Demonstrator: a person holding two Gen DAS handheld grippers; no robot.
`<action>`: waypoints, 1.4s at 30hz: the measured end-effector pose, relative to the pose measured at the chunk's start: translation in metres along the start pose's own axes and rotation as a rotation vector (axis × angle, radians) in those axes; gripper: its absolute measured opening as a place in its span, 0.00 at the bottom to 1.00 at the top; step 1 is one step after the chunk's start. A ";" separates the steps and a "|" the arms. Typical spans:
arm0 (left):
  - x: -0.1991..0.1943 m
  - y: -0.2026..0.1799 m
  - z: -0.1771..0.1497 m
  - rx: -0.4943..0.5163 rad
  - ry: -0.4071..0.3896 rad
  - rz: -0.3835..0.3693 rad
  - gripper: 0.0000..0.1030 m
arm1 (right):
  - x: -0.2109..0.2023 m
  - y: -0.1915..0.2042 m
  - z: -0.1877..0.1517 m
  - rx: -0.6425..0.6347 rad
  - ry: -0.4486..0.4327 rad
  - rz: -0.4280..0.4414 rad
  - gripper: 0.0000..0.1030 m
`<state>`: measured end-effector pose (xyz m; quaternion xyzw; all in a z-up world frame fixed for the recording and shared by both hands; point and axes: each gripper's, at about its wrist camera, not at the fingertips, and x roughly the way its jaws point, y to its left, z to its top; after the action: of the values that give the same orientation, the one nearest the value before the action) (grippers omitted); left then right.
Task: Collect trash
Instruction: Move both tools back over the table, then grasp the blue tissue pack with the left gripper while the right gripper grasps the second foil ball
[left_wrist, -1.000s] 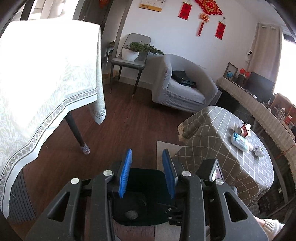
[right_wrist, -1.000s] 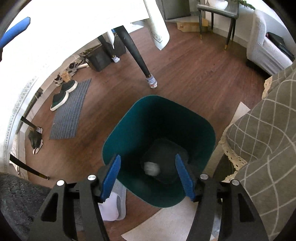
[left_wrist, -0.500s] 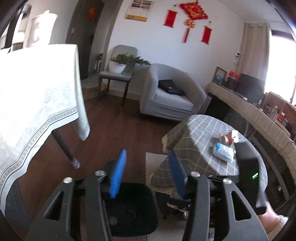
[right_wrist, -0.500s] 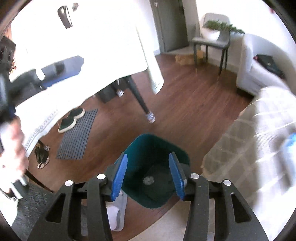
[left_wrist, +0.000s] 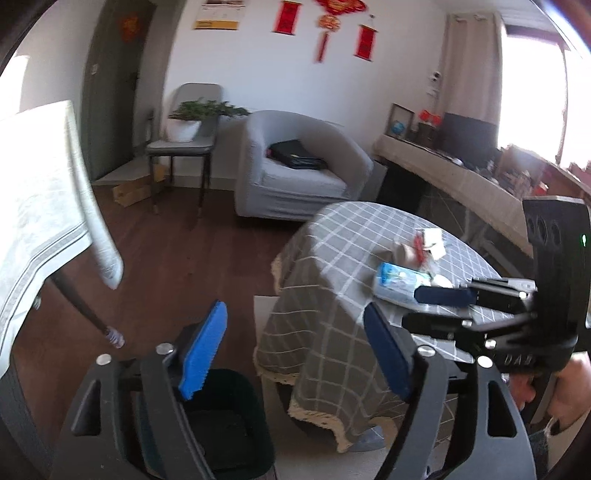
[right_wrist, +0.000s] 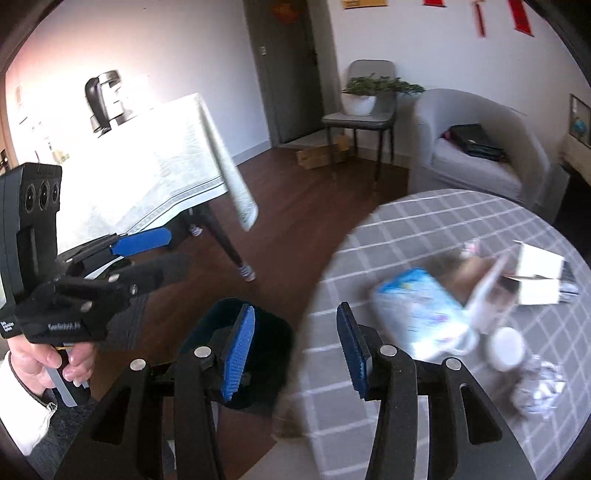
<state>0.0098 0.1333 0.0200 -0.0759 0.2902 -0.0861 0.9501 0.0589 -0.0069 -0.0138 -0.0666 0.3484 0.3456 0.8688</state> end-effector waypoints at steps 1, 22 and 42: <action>0.007 -0.007 0.001 0.014 0.004 -0.016 0.80 | -0.004 -0.008 -0.002 0.010 -0.007 -0.008 0.51; 0.104 -0.088 -0.011 0.126 0.124 -0.224 0.91 | -0.058 -0.137 -0.053 0.198 -0.026 -0.128 0.83; 0.149 -0.111 -0.004 0.167 0.146 -0.178 0.92 | -0.068 -0.166 -0.069 0.265 -0.013 -0.073 0.84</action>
<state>0.1156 -0.0057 -0.0420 -0.0155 0.3424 -0.1994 0.9180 0.0928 -0.1941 -0.0419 0.0384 0.3825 0.2653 0.8842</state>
